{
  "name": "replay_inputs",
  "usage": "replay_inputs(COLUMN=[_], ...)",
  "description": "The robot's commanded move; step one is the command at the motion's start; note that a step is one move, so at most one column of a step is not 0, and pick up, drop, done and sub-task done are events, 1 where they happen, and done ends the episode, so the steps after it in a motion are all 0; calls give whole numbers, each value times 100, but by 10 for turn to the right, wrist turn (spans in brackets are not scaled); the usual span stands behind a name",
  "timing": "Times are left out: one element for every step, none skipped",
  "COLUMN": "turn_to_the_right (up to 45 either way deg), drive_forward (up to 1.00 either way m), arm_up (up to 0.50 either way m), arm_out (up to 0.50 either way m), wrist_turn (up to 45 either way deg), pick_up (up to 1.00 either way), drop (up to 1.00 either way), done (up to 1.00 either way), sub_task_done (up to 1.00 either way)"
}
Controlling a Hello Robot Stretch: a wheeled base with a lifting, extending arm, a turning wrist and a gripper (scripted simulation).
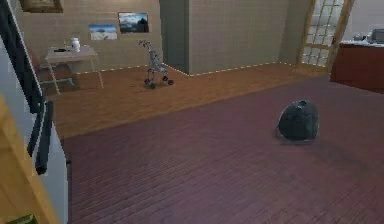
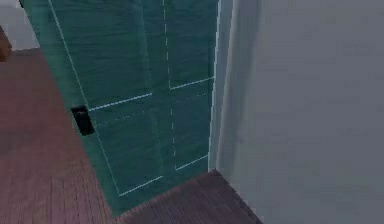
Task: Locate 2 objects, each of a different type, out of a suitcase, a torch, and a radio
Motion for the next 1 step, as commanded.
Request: replay_inputs(turn_to_the_right=[0], drive_forward=[60], arm_up=[0], arm_out=[0], wrist_turn=[0], pick_up=[0], drop=[0], done=[0], sub_task_done=[0])
